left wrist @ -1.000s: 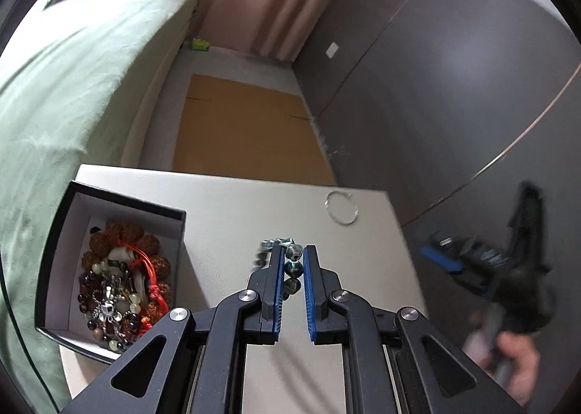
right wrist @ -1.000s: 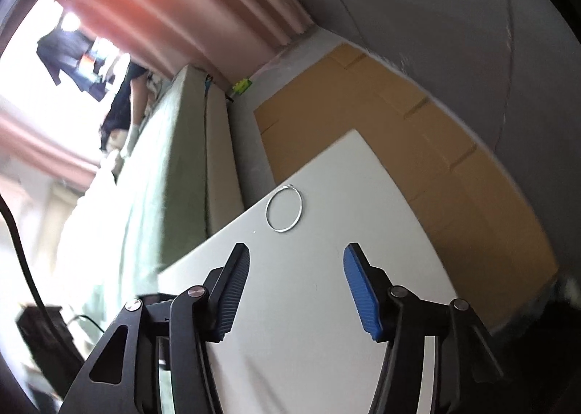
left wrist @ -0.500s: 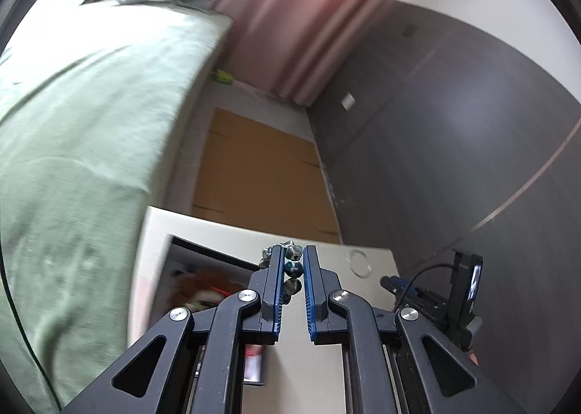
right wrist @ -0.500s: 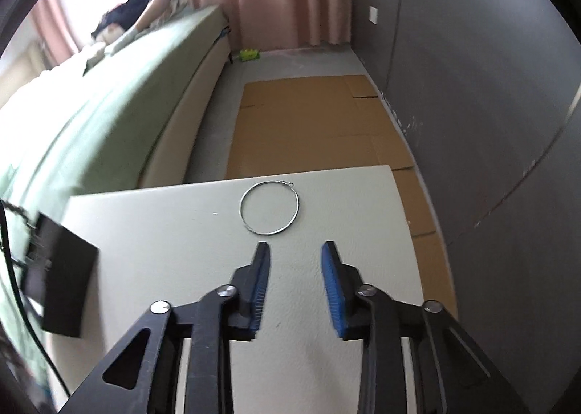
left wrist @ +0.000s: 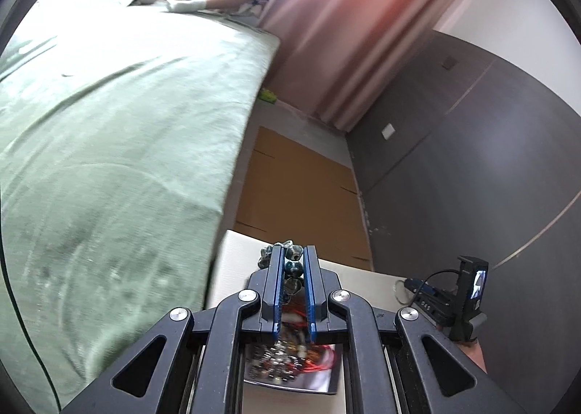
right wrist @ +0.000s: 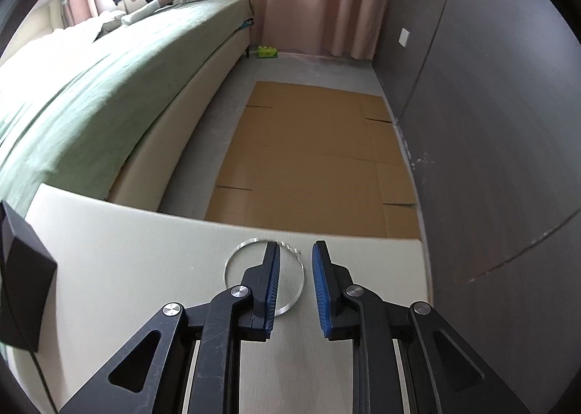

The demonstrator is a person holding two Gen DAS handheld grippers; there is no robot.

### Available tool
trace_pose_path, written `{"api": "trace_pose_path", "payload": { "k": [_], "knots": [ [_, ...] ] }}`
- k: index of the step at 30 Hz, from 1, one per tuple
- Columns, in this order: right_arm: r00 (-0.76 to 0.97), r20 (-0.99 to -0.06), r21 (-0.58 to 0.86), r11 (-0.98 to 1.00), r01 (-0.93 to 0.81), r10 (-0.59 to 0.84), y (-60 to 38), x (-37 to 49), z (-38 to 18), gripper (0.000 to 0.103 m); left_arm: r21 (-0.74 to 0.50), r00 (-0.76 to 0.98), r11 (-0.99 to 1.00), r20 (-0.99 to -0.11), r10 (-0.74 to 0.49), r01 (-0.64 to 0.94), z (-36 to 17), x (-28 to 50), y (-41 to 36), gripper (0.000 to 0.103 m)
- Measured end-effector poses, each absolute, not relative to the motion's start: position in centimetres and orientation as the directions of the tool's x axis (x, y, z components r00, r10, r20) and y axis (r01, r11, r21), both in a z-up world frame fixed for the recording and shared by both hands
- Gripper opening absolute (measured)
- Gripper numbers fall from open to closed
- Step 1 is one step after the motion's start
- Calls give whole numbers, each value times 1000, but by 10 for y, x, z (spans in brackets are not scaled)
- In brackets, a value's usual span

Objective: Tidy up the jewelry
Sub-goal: 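Drop the grey-blue bracelet into the box with the left gripper while the right gripper grasps the hoop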

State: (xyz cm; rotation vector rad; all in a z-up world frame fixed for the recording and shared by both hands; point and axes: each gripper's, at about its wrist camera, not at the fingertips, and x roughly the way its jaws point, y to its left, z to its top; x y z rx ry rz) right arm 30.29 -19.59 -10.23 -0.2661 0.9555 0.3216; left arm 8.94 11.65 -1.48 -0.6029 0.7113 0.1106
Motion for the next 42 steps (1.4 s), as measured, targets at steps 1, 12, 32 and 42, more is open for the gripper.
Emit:
{"api": "trace_pose_path", "payload": {
  "k": [1, 12, 32, 42],
  "knots": [
    [535, -831, -82, 920, -383, 149, -195, 306, -104, 20, -479, 759, 825, -644, -98, -300, -16, 90, 119, 10],
    [508, -837, -56, 893, -446, 202, -191, 313, -112, 9, -480, 750, 824, -653, -108, -300, -21, 93, 121, 10],
    [438, -832, 224, 929, -295, 340, -213, 221, -89, 2, -547, 710, 815, -651, -268, -194, -32, 95, 99, 10],
    [471, -727, 364, 862, -353, 500, -200, 198, -52, 2, -557, 679, 818, -656, -328, -142, -43, 101, 82, 10]
  ]
}}
